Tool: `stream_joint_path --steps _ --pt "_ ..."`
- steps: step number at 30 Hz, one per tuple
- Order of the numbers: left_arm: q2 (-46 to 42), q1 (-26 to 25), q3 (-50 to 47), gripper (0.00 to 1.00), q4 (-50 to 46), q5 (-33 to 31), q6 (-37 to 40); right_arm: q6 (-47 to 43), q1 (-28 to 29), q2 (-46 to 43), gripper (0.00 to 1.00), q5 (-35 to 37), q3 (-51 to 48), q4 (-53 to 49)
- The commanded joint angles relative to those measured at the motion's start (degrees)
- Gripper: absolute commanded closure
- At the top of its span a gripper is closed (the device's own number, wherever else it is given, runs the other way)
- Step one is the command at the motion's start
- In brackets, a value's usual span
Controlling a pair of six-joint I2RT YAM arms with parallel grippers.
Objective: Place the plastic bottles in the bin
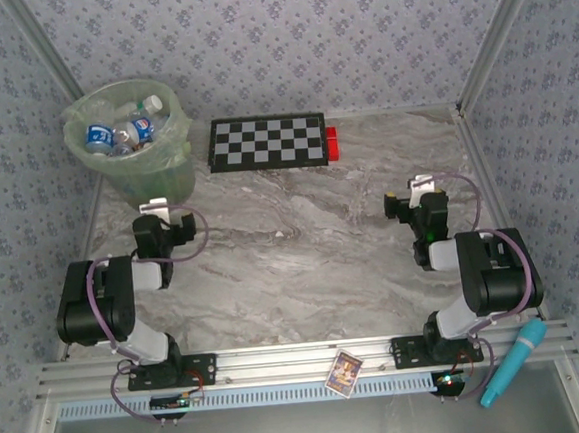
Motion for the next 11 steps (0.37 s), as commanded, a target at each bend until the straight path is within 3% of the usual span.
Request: stream_joint_path --steps 1,11 --pt "-0.38 -0.01 1.23 0.0 1.34 1.32 -0.52 0.63 -0.29 0.67 0.01 0.87 0.78 -1.16" --pt "-0.45 -0.22 1.32 0.0 1.23 1.07 -0.48 1.14 -0.76 0.71 0.0 -0.93 1.2 -2.27"
